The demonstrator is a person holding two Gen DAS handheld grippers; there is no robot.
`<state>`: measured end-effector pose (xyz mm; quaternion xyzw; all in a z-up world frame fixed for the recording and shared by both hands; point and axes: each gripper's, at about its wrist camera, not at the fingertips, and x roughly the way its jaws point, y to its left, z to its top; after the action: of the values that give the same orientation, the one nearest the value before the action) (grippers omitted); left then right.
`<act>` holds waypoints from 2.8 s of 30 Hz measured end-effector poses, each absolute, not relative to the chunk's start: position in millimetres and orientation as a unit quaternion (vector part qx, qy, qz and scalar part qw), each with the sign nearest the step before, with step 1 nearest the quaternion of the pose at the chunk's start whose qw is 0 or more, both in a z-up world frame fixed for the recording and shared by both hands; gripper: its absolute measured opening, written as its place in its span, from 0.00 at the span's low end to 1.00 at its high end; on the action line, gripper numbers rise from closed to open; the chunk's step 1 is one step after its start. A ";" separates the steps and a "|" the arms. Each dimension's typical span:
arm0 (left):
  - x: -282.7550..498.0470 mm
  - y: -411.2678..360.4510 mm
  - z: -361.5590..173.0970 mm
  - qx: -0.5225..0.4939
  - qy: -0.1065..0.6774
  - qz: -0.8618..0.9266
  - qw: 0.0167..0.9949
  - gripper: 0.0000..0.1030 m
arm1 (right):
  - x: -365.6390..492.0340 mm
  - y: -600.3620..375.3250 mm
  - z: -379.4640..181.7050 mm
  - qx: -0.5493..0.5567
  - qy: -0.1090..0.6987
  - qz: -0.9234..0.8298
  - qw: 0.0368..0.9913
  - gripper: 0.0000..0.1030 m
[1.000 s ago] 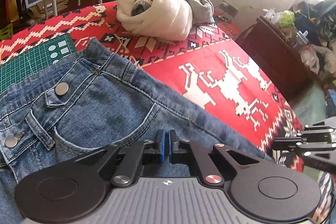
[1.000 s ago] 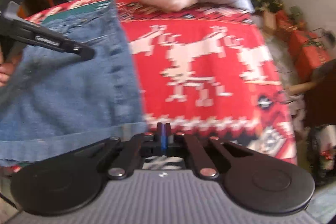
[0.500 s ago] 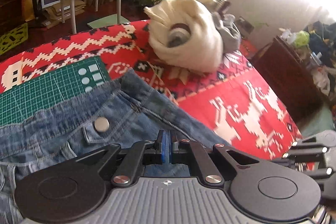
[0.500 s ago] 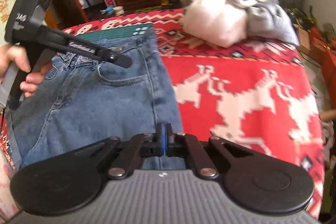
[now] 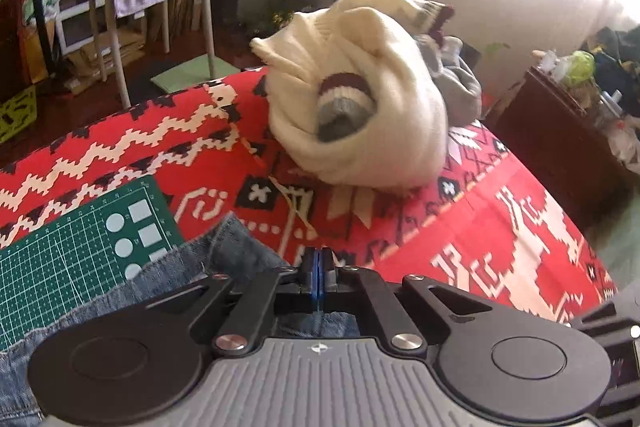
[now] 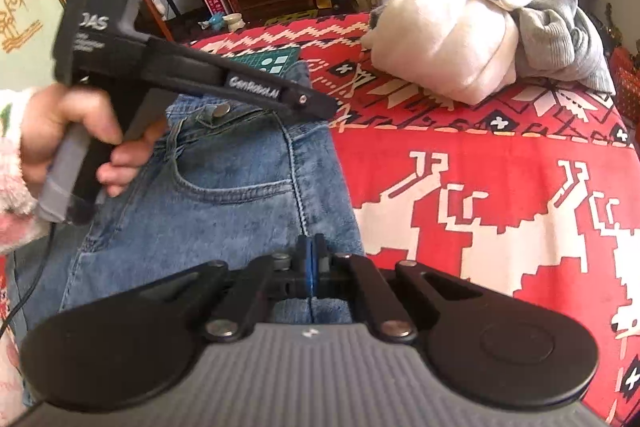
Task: Fold clothes
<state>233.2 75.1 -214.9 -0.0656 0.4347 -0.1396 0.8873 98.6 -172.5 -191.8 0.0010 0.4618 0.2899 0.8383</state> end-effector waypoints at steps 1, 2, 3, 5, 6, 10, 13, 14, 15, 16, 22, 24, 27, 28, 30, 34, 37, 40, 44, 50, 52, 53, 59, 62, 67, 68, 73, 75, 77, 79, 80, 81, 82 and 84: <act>231.6 77.1 -210.0 -0.067 0.432 -0.145 0.887 0.01 | 99.3 -172.2 -190.9 0.001 0.461 0.289 0.839 0.00; 229.7 79.0 -205.0 -0.068 0.430 -0.149 0.888 0.01 | 100.0 -171.9 -189.9 0.002 0.461 0.288 0.839 0.00; 227.7 81.0 -199.9 -0.069 0.428 -0.154 0.888 0.01 | 99.8 -172.5 -187.4 0.001 0.458 0.285 0.842 0.02; 221.9 84.9 -195.3 -0.054 0.432 -0.158 0.886 0.01 | 101.9 -173.3 -181.9 0.003 0.450 0.284 0.847 0.02; 218.8 86.9 -193.2 -0.046 0.434 -0.160 0.886 0.01 | 103.4 -173.1 -179.8 0.005 0.446 0.284 0.849 0.02; 221.1 85.4 -201.7 -0.029 0.439 -0.163 0.883 0.01 | 115.0 -160.8 -179.0 -0.012 0.439 0.294 0.849 0.02; 223.4 84.0 -208.7 -0.017 0.443 -0.164 0.881 0.02 | 123.8 -146.4 -182.1 -0.019 0.436 0.302 0.847 0.02; 224.1 83.5 -211.0 -0.012 0.444 -0.164 0.881 0.02 | 126.6 -142.1 -183.4 -0.022 0.436 0.299 0.848 0.02; 224.9 83.0 -213.3 -0.008 0.445 -0.165 0.880 0.02 | 130.7 -139.7 -185.6 -0.022 0.437 0.295 0.849 0.02; 225.6 82.5 -215.6 -0.004 0.446 -0.165 0.879 0.03 | 134.8 -137.4 -188.0 -0.023 0.439 0.291 0.850 0.02; 245.3 84.2 -216.7 -0.022 0.448 -0.163 0.879 0.02 | 159.6 -143.4 -198.2 0.021 0.442 0.271 0.855 0.00; 250.3 88.2 -213.0 -0.034 0.445 -0.157 0.881 0.02 | 167.4 -146.7 -201.0 0.045 0.443 0.266 0.855 0.00; 251.5 101.6 -198.4 -0.061 0.429 -0.157 0.887 0.02 | 175.1 -146.2 -197.9 0.053 0.439 0.262 0.858 0.02; 250.6 106.6 -194.5 -0.065 0.427 -0.155 0.888 0.02 | 176.4 -145.5 -194.5 0.050 0.434 0.263 0.860 0.02; 248.4 116.2 -189.0 -0.071 0.427 -0.153 0.888 0.02 | 178.2 -143.1 -188.2 0.046 0.424 0.270 0.863 0.02; 245.1 121.2 -198.8 -0.050 0.453 -0.154 0.877 0.02 | 181.2 -130.4 -184.5 0.032 0.417 0.292 0.860 0.02; 244.8 118.9 -211.9 -0.038 0.461 -0.147 0.875 0.03 | 186.5 -116.0 -193.0 0.009 0.429 0.294 0.854 0.02; 249.7 122.6 -216.5 -0.054 0.451 -0.137 0.880 0.03 | 192.4 -112.8 -199.5 0.014 0.436 0.280 0.855 0.00; 260.2 117.4 -212.0 -0.047 0.446 -0.130 0.884 0.03 | 199.5 -113.4 -201.9 0.030 0.439 0.266 0.858 0.00; 265.2 115.5 -200.5 -0.089 0.431 -0.120 0.890 0.03 | 193.2 -133.0 -189.3 0.033 0.439 0.253 0.862 0.10; 257.7 111.3 -193.0 -0.096 0.428 -0.128 0.889 0.03 | 188.4 -142.8 -183.4 0.034 0.437 0.254 0.862 0.10; 252.4 108.6 -189.4 -0.095 0.429 -0.132 0.888 0.03 | 186.0 -147.7 -180.5 0.035 0.437 0.254 0.862 0.10; 206.4 86.9 -187.5 -0.062 0.457 -0.174 0.870 0.03 | 156.8 -135.1 -179.9 -0.050 0.429 0.283 0.856 0.09; 181.5 74.9 -188.1 -0.063 0.464 -0.185 0.864 0.03 | 146.7 -131.8 -186.6 -0.077 0.435 0.284 0.851 0.08; 148.9 46.5 -191.3 -0.058 0.466 -0.221 0.855 0.05 | 123.4 -142.1 -188.9 -0.099 0.450 0.287 0.840 0.08; 143.7 40.9 -194.3 -0.053 0.468 -0.220 0.855 0.05 | 117.6 -146.7 -188.4 -0.101 0.454 0.287 0.837 0.08; 117.3 28.9 -211.9 -0.105 0.474 -0.206 0.850 0.05 | 91.9 -173.7 -186.0 -0.081 0.473 0.280 0.831 0.07; 107.8 27.8 -217.0 -0.135 0.477 -0.195 0.847 0.05 | 79.9 -182.3 -185.3 -0.084 0.475 0.276 0.831 0.07; 100.6 25.8 -221.2 -0.158 0.481 -0.188 0.842 0.05 | 66.5 -188.9 -183.7 -0.093 0.477 0.277 0.829 0.07; 93.4 23.2 -224.6 -0.177 0.482 -0.184 0.839 0.05 | 52.6 -195.6 -182.5 -0.101 0.482 0.280 0.824 0.07; 90.4 21.3 -226.4 -0.181 0.483 -0.182 0.837 0.05 | 45.8 -199.4 -181.5 -0.103 0.486 0.280 0.821 0.07; 87.7 18.8 -227.9 -0.181 0.483 -0.180 0.837 0.05 | 39.2 -203.2 -180.4 -0.106 0.490 0.281 0.819 0.07; 84.8 16.3 -227.9 -0.180 0.480 -0.178 0.840 0.05 | 33.2 -207.3 -180.1 -0.106 0.493 0.280 0.817 0.07; 80.9 11.1 -227.3 -0.177 0.474 -0.176 0.844 0.05 | 20.6 -215.5 -179.7 -0.106 0.499 0.280 0.813 0.07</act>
<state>80.9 11.1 -227.3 -0.1775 0.4739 -0.1756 0.8445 20.6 -215.5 -179.7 -0.1058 0.4991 0.2799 0.8132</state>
